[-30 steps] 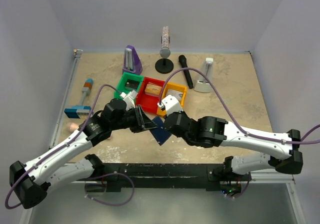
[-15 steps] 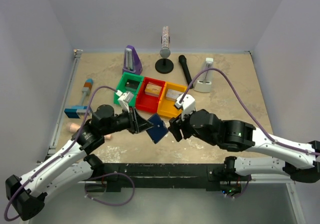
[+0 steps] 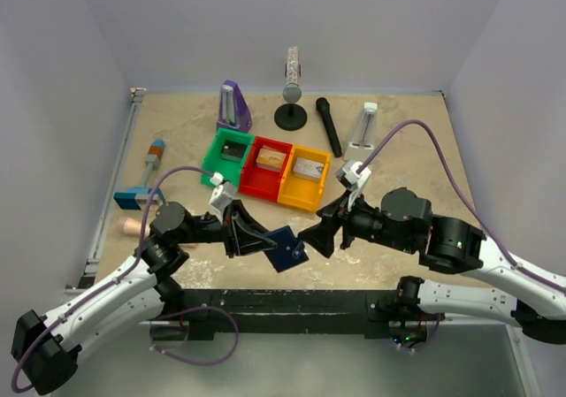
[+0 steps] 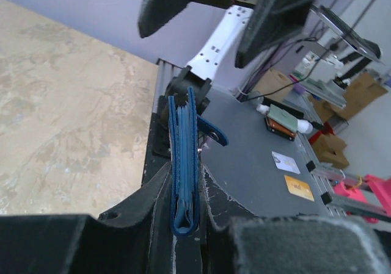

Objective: Take the credit cards out of the card holder
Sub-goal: Open the card holder.

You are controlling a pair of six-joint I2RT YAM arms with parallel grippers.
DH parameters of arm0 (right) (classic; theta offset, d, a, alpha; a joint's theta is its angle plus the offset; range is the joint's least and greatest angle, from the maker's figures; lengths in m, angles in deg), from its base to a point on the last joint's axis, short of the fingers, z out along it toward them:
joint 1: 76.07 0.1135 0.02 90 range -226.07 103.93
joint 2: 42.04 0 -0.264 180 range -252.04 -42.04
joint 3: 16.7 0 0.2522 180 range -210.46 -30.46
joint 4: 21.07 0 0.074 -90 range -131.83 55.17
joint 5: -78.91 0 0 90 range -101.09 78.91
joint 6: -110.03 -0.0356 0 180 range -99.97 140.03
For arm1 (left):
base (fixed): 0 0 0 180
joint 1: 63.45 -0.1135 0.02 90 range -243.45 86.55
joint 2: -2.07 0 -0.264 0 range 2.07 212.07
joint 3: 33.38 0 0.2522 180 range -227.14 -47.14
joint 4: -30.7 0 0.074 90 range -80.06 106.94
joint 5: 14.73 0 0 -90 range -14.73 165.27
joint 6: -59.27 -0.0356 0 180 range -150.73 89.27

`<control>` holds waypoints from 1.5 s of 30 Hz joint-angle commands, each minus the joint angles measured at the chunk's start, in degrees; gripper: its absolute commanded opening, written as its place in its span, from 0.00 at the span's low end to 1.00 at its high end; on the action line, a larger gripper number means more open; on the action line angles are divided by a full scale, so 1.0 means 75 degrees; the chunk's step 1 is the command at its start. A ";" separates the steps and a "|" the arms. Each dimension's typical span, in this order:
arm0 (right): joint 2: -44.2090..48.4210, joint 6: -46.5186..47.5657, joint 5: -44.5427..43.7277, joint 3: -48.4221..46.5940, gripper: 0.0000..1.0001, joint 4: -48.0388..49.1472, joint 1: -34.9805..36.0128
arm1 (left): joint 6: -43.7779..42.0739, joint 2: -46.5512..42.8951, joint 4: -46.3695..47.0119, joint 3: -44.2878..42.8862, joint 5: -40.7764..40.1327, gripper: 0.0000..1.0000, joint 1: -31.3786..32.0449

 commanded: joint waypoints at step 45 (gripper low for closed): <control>-0.0280 -0.0879 0.2564 0.0066 0.78 0.1198 -0.0191 | 0.1959 0.0712 0.5974 0.0253 0.2252 0.00 -0.0096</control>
